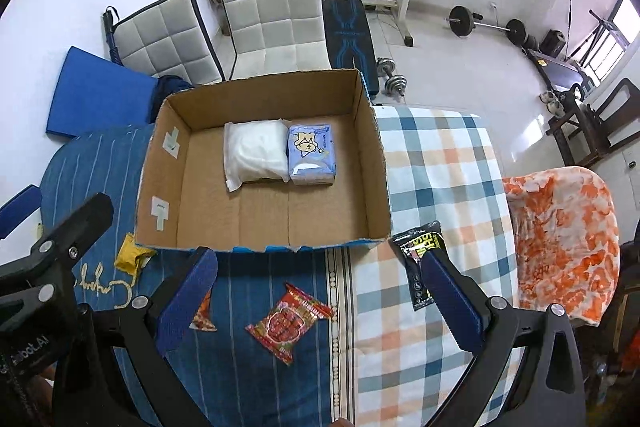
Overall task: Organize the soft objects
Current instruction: 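Grasp the red snack bag with the right gripper while the left grasps the orange CUICUIBAO bag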
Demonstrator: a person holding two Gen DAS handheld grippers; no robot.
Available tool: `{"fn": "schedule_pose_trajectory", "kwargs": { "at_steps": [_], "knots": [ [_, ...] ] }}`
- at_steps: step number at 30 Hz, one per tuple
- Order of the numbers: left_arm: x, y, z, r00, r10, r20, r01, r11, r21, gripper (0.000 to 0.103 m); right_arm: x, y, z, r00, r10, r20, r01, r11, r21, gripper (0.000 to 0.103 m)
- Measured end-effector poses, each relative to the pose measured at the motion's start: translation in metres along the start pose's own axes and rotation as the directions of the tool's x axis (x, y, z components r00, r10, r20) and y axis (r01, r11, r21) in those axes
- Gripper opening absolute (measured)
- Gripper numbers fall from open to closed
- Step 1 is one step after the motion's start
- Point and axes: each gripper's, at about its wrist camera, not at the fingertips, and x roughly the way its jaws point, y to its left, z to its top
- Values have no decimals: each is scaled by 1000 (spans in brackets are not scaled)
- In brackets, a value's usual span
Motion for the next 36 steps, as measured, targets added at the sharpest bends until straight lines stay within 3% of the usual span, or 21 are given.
{"fn": "schedule_pose_trajectory", "kwargs": {
  "at_steps": [5,9,12,16,21,25,27,29,32,34,36],
  "knots": [
    [-12,5,-11,1000,-11,-13,10,999,-47,103,-4,-6,-11,998,56,-26,-55,998,28,103],
    [-4,20,-30,997,42,-60,-47,995,-89,103,38,-16,-31,983,93,-156,-79,993,91,103],
    [21,37,-52,987,81,-142,-97,989,-114,103,85,-22,-52,950,148,-275,-105,981,165,103],
    [65,64,-85,955,72,-289,-124,979,-164,103,159,-23,-87,883,211,-419,-95,955,281,103],
    [108,89,-118,917,43,-398,-141,965,-221,103,219,-11,-112,835,255,-487,-65,926,373,102],
    [143,93,-133,881,9,-474,-130,966,-223,103,254,7,-121,801,237,-549,-34,934,354,102],
    [159,92,-137,866,-15,-500,-112,969,-222,103,264,9,-126,789,227,-571,-14,935,353,94],
    [178,89,-142,850,-48,-524,-79,973,-218,103,263,9,-127,798,207,-566,-3,941,340,89],
    [198,81,-146,836,-74,-544,-48,977,-206,103,259,10,-127,797,166,-580,-10,965,262,71],
    [212,75,-151,820,-89,-565,-34,978,-204,103,255,12,-128,796,133,-591,-35,984,174,54],
    [225,68,-156,803,-106,-586,-17,980,-201,102,250,14,-131,808,50,-587,-31,999,43,53]
  ]
}}
